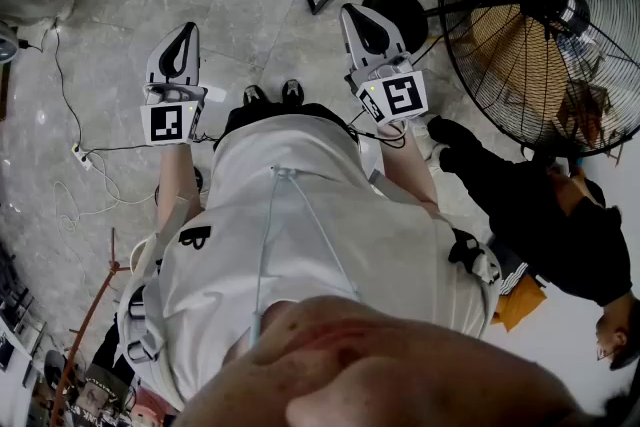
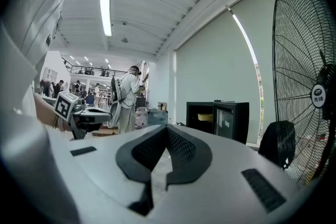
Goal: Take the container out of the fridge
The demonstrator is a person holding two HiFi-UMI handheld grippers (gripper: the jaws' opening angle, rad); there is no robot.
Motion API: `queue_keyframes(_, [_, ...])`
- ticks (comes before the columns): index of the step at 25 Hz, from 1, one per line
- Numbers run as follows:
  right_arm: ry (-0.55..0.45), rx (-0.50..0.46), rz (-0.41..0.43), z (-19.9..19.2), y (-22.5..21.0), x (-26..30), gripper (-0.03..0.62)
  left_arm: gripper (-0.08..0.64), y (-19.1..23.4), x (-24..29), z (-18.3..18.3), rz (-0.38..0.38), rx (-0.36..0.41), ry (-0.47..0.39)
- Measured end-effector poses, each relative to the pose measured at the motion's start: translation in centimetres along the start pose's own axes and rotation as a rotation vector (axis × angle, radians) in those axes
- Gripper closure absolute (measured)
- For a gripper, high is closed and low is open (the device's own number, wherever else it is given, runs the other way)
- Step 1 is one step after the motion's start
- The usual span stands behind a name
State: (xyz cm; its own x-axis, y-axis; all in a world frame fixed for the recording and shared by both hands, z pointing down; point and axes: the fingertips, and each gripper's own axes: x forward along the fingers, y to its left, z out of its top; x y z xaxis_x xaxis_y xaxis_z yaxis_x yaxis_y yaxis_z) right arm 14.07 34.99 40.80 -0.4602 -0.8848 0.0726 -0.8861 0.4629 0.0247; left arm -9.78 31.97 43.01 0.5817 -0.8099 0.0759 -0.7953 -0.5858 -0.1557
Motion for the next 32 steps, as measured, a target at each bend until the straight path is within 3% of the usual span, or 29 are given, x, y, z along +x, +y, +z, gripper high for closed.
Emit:
queue_keyframes(23, [0.029,0.049,0.041,-1.0,1.0,1.2,0.575,0.551,0.2,0.3,-0.3,-0.038,0.003,-0.01])
queue_keyframes(32, [0.06,-0.007,0.077,-1.6,2.6,2.3,0.567,0.551,0.6,0.1,-0.9,-0.048,-0.01,-0.023])
